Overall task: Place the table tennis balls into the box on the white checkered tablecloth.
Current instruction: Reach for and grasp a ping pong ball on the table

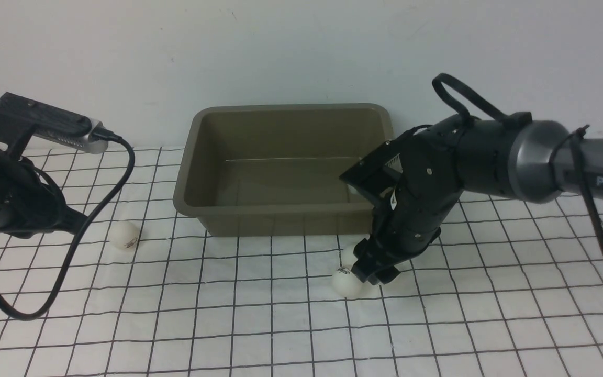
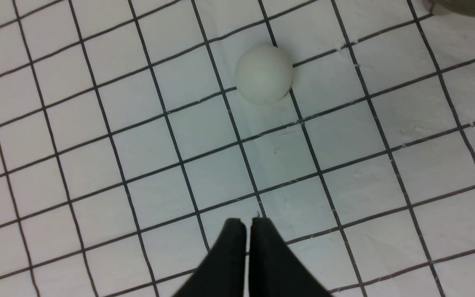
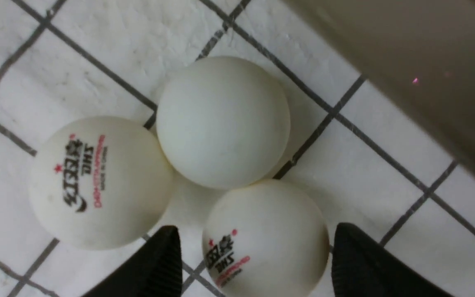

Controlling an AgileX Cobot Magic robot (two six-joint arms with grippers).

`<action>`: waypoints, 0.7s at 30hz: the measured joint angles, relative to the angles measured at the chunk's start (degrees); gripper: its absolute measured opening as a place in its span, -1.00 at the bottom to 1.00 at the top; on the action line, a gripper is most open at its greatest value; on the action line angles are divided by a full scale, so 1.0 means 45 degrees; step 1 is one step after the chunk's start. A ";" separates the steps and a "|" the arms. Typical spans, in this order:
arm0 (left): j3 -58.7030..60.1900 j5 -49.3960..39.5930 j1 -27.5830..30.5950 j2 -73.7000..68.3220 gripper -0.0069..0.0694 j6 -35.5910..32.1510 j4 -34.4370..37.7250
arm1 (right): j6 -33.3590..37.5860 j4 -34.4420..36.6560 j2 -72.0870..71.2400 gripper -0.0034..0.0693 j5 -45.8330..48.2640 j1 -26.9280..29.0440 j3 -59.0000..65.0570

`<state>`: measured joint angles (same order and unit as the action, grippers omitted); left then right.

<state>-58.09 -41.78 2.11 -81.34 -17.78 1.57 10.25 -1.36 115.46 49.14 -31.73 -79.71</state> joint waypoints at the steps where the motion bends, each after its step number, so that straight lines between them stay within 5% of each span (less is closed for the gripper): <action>1: 0.0000 0.0000 0.0000 0.0000 -0.83 0.0000 0.0001 | 0.0000 0.0000 0.0045 0.31 -0.0012 0.0000 0.0000; 7: 0.0000 0.0000 0.0000 0.0000 -0.83 0.0000 -0.0011 | 0.0000 -0.0014 0.0182 0.10 -0.0026 0.0012 0.0000; 17: 0.0000 0.0000 0.0000 0.0000 -0.83 0.0000 -0.0011 | 0.0000 -0.0042 0.0182 0.09 0.0594 0.0011 -0.0150; 21: 0.0000 0.0000 0.0000 0.0000 -0.83 0.0000 -0.0011 | 0.0000 -0.0397 0.0182 0.09 0.2805 0.0011 -0.1333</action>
<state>-58.09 -41.78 2.11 -81.34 -17.78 1.52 10.25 -3.15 116.28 61.76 -31.68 -85.71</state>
